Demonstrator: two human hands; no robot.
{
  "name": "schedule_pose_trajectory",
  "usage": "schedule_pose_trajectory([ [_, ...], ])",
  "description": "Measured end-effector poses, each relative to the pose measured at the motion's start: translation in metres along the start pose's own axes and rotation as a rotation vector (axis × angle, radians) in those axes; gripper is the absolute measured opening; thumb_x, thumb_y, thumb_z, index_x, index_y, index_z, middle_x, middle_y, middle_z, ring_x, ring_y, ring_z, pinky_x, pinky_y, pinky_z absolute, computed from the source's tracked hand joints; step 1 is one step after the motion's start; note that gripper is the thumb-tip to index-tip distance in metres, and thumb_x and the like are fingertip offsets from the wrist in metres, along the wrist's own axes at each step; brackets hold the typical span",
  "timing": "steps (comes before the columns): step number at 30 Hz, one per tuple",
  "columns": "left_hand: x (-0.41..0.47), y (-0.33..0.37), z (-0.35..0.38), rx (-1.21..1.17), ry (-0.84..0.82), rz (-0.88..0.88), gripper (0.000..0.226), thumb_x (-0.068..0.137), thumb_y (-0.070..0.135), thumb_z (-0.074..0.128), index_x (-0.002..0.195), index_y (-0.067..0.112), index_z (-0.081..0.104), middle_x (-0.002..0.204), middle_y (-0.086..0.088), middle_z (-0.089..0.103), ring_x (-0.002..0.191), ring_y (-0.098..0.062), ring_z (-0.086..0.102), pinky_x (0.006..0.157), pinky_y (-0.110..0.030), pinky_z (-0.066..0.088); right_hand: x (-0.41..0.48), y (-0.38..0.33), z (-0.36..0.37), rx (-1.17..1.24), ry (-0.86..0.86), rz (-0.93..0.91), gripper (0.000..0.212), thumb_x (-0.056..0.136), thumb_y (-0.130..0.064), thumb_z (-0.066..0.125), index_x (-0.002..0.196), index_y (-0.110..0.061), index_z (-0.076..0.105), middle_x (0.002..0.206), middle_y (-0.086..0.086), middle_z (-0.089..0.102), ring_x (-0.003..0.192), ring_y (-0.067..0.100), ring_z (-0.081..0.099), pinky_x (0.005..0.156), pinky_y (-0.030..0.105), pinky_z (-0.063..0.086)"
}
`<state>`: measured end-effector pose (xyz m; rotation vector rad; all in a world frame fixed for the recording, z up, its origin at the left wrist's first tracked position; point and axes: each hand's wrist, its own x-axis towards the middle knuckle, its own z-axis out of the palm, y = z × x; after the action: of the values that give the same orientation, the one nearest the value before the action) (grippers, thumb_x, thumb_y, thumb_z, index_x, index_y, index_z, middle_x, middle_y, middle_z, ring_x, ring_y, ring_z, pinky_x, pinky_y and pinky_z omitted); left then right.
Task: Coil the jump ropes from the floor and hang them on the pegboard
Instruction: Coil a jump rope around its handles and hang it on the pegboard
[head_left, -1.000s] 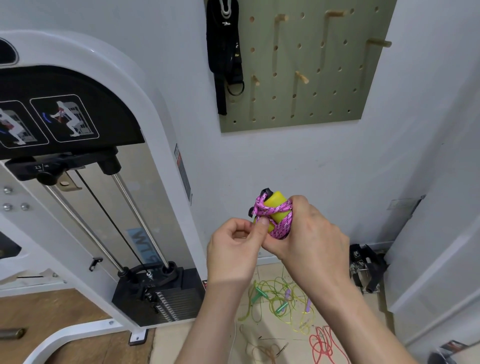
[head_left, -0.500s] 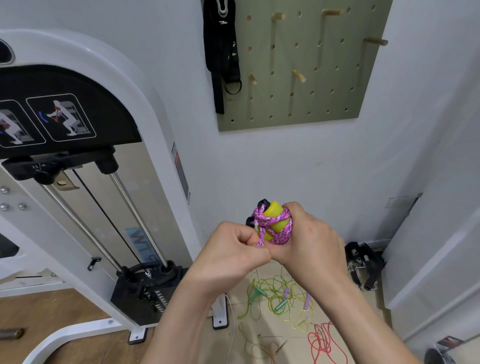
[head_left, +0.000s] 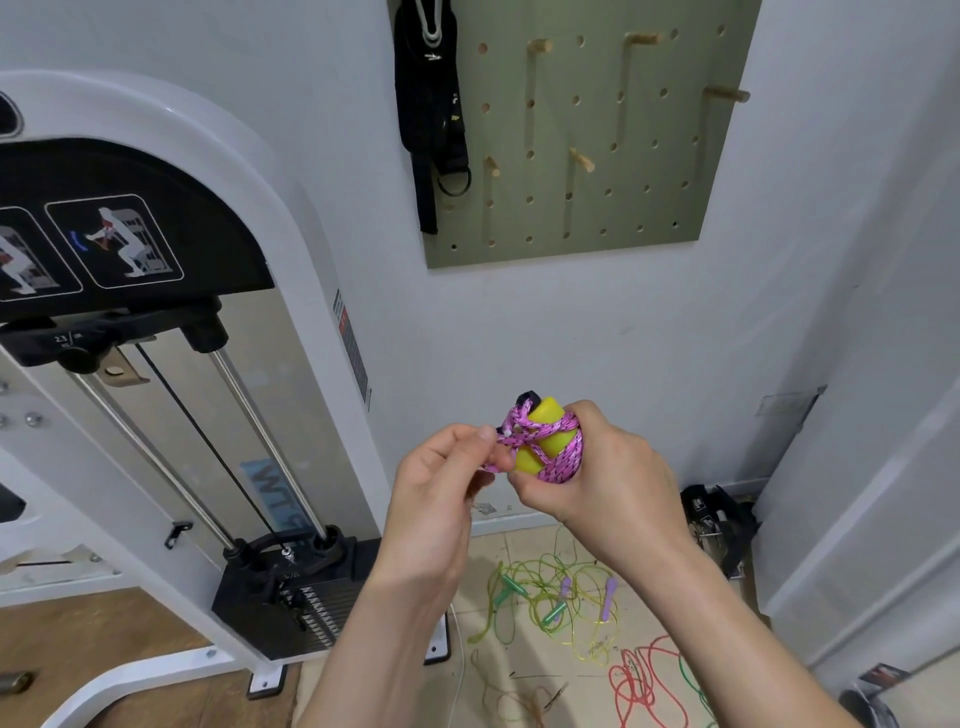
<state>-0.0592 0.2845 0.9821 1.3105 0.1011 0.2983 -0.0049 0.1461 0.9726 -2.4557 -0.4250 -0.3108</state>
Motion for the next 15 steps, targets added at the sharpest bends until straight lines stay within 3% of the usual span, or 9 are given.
schedule_pose_trajectory([
  [2, -0.005, 0.004, -0.001, 0.104, -0.069, 0.022, 0.023, 0.078, 0.023, 0.059, 0.058, 0.012, 0.055, 0.059, 0.001, 0.052, 0.064, -0.009, 0.050, 0.070, -0.025, 0.038, 0.001, 0.009, 0.003, 0.058, -0.047, -0.060, 0.052, 0.062, -0.064, 0.069, 0.099, -0.034, 0.049, 0.078, -0.012, 0.064, 0.074, 0.012, 0.062, 0.065, 0.034, 0.052],
  [4, -0.010, 0.008, 0.003, 0.253, -0.121, 0.034, 0.023, 0.072, 0.019, 0.063, 0.060, 0.009, 0.046, 0.055, 0.005, 0.044, 0.057, -0.007, 0.042, 0.059, -0.018, 0.036, 0.003, 0.017, 0.003, 0.113, -0.116, -0.083, 0.056, 0.058, -0.067, 0.067, 0.100, -0.034, 0.051, 0.075, -0.014, 0.066, 0.072, 0.008, 0.062, 0.065, 0.032, 0.052],
  [7, -0.019, 0.007, 0.006, 0.458, -0.135, 0.056, 0.032, 0.068, 0.015, 0.063, 0.056, 0.015, 0.033, 0.054, 0.006, 0.031, 0.055, -0.012, 0.031, 0.053, -0.023, 0.027, 0.006, 0.026, 0.002, 0.206, -0.208, -0.082, 0.063, 0.049, -0.068, 0.068, 0.101, -0.037, 0.055, 0.075, -0.015, 0.068, 0.071, 0.005, 0.063, 0.067, 0.031, 0.053],
  [11, -0.032, 0.009, 0.005, 0.728, -0.128, 0.199, 0.035, 0.070, 0.017, 0.060, 0.053, 0.021, 0.030, 0.052, 0.010, 0.027, 0.054, -0.010, 0.029, 0.053, -0.025, 0.028, 0.006, 0.033, 0.003, 0.327, -0.250, -0.127, 0.052, 0.052, -0.050, 0.085, 0.095, -0.036, 0.060, 0.075, -0.012, 0.069, 0.070, 0.008, 0.064, 0.067, 0.034, 0.054],
  [15, -0.044, 0.029, 0.003, 0.686, -0.125, 0.265, 0.034, 0.071, 0.015, 0.062, 0.054, 0.016, 0.032, 0.052, 0.008, 0.027, 0.052, -0.009, 0.029, 0.051, -0.024, 0.027, -0.001, 0.030, 0.002, 0.460, -0.220, -0.227, 0.047, 0.056, -0.045, 0.085, 0.094, -0.032, 0.062, 0.076, -0.015, 0.068, 0.068, 0.004, 0.062, 0.067, 0.030, 0.053],
])
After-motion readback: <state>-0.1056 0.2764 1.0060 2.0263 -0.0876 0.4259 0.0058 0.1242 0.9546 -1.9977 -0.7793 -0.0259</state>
